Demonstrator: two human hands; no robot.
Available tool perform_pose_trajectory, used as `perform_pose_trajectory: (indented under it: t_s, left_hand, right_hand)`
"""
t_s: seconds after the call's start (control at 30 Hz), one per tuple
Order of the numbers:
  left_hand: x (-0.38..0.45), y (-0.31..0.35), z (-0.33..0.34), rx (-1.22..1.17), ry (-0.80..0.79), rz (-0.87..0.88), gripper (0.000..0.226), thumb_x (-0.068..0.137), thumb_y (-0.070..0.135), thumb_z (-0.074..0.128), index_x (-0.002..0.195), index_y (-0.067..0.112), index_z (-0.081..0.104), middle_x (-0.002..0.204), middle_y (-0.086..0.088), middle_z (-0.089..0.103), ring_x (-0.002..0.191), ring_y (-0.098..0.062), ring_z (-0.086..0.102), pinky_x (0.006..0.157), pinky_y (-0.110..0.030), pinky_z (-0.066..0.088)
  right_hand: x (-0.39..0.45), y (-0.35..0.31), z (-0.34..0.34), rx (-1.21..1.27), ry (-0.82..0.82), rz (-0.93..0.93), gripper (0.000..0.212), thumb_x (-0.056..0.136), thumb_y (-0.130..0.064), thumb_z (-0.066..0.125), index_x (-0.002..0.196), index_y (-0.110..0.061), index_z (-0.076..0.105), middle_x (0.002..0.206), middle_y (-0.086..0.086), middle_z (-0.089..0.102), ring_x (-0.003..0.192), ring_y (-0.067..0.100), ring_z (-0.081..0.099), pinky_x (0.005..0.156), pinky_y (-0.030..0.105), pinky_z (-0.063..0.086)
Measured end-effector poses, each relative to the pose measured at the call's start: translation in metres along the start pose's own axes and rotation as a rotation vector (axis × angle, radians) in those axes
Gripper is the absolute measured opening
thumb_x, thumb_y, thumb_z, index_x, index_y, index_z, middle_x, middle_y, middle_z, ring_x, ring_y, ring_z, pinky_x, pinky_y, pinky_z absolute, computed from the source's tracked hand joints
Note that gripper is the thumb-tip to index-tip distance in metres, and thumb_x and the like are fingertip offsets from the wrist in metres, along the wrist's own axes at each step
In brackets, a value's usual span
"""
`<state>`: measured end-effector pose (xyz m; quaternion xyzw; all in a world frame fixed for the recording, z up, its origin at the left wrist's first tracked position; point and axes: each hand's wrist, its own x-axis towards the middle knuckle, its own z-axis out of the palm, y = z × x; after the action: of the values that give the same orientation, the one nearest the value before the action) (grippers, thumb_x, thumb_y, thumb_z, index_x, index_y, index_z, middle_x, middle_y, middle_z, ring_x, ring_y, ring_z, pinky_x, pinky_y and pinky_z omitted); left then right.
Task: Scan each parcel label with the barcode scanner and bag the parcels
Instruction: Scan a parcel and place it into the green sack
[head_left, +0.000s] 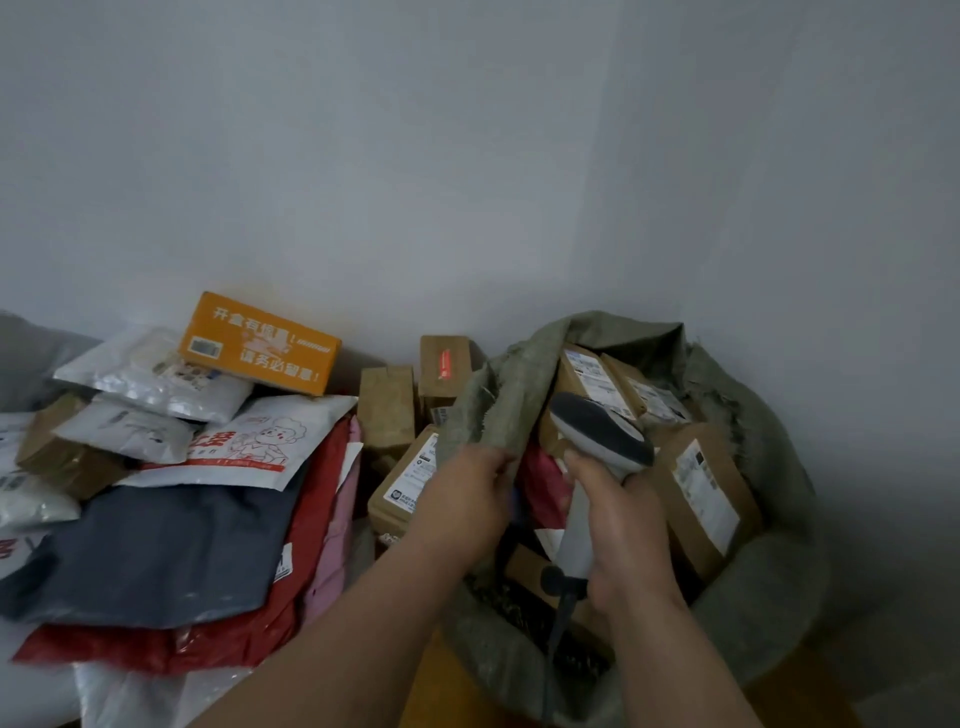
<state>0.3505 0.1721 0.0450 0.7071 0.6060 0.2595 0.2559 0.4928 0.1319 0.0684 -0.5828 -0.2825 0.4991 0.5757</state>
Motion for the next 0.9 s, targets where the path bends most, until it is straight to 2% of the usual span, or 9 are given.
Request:
perform_pose_trajectory:
  t_s: [0.13, 0.2, 0.3, 0.37, 0.47, 0.5, 0.63, 0.8, 0.9]
  left_hand:
    - [0.005, -0.035, -0.035, -0.323, 0.264, -0.24, 0.028, 0.099, 0.024, 0.057, 0.126, 0.029, 0.062, 0.106, 0.01, 0.067, 0.091, -0.006, 0.063, 0.075, -0.028, 0.054]
    - [0.003, -0.06, -0.05, -0.414, 0.374, -0.381, 0.029, 0.098, 0.021, 0.058, 0.127, 0.023, 0.062, 0.114, 0.001, 0.069, 0.097, -0.015, 0.064, 0.084, -0.036, 0.056]
    - [-0.008, -0.096, -0.066, -0.372, 0.485, -0.493, 0.032, 0.096, 0.019, 0.058, 0.128, 0.018, 0.062, 0.122, -0.002, 0.067, 0.102, -0.015, 0.06, 0.081, -0.031, 0.05]
    - [-0.017, -0.119, -0.075, -0.289, 0.529, -0.541, 0.037, 0.093, 0.019, 0.058, 0.13, 0.018, 0.061, 0.125, -0.003, 0.065, 0.107, -0.018, 0.06, 0.085, -0.033, 0.049]
    - [-0.026, -0.149, -0.092, -0.21, 0.554, -0.626, 0.043, 0.089, 0.021, 0.057, 0.133, 0.018, 0.059, 0.12, -0.007, 0.065, 0.102, -0.025, 0.064, 0.086, -0.041, 0.054]
    - [-0.028, -0.158, -0.097, -0.193, 0.556, -0.643, 0.044, 0.089, 0.02, 0.057, 0.133, 0.018, 0.059, 0.118, -0.008, 0.065, 0.099, -0.026, 0.064, 0.084, -0.043, 0.055]
    - [-0.032, -0.188, -0.111, -0.133, 0.556, -0.671, 0.044, 0.091, 0.019, 0.059, 0.135, 0.015, 0.058, 0.133, -0.01, 0.057, 0.113, -0.03, 0.059, 0.092, -0.049, 0.052]
    - [-0.032, -0.22, -0.123, 0.001, 0.529, -0.673, 0.048, 0.09, 0.015, 0.059, 0.138, 0.021, 0.056, 0.142, -0.008, 0.05, 0.127, -0.029, 0.046, 0.103, -0.045, 0.044]
    - [-0.03, -0.234, -0.128, 0.162, 0.437, -0.599, 0.058, 0.09, 0.013, 0.059, 0.146, 0.026, 0.048, 0.15, -0.004, 0.043, 0.136, -0.027, 0.037, 0.105, -0.045, 0.04]
  right_hand:
    - [-0.001, 0.007, 0.037, -0.046, -0.146, 0.037, 0.03, 0.086, -0.034, 0.074, 0.114, -0.026, 0.065, 0.101, 0.005, 0.072, 0.091, 0.024, 0.067, 0.072, 0.039, 0.053]
    - [-0.004, 0.012, 0.059, -0.086, -0.226, 0.064, 0.027, 0.086, -0.034, 0.075, 0.112, -0.027, 0.068, 0.096, 0.001, 0.075, 0.091, 0.022, 0.071, 0.078, 0.041, 0.057]
    - [-0.008, 0.026, 0.091, -0.155, -0.343, 0.092, 0.014, 0.087, -0.034, 0.074, 0.098, -0.027, 0.071, 0.08, -0.004, 0.076, 0.074, 0.013, 0.073, 0.063, 0.029, 0.056]
    - [-0.011, 0.036, 0.111, -0.204, -0.375, 0.091, 0.014, 0.087, -0.038, 0.073, 0.097, -0.031, 0.068, 0.079, -0.006, 0.074, 0.073, 0.011, 0.07, 0.057, 0.022, 0.05]
    - [-0.014, 0.049, 0.139, -0.226, -0.432, 0.106, 0.01, 0.087, -0.037, 0.073, 0.095, -0.035, 0.067, 0.071, -0.018, 0.071, 0.067, 0.002, 0.067, 0.048, 0.014, 0.047]
    - [-0.015, 0.053, 0.147, -0.233, -0.449, 0.118, 0.012, 0.087, -0.037, 0.074, 0.098, -0.033, 0.069, 0.073, -0.017, 0.073, 0.068, 0.002, 0.069, 0.051, 0.015, 0.049]
    - [-0.017, 0.069, 0.181, -0.271, -0.452, 0.161, 0.029, 0.086, -0.036, 0.075, 0.113, -0.029, 0.069, 0.096, -0.002, 0.076, 0.091, 0.019, 0.071, 0.074, 0.035, 0.057]
    - [-0.013, 0.082, 0.217, -0.286, -0.419, 0.17, 0.028, 0.083, -0.045, 0.075, 0.108, -0.036, 0.067, 0.1, -0.007, 0.072, 0.095, 0.017, 0.066, 0.073, 0.033, 0.051]
    - [-0.012, 0.092, 0.232, -0.3, -0.399, 0.193, 0.025, 0.084, -0.043, 0.074, 0.107, -0.035, 0.067, 0.1, -0.006, 0.073, 0.096, 0.019, 0.067, 0.084, 0.044, 0.056]
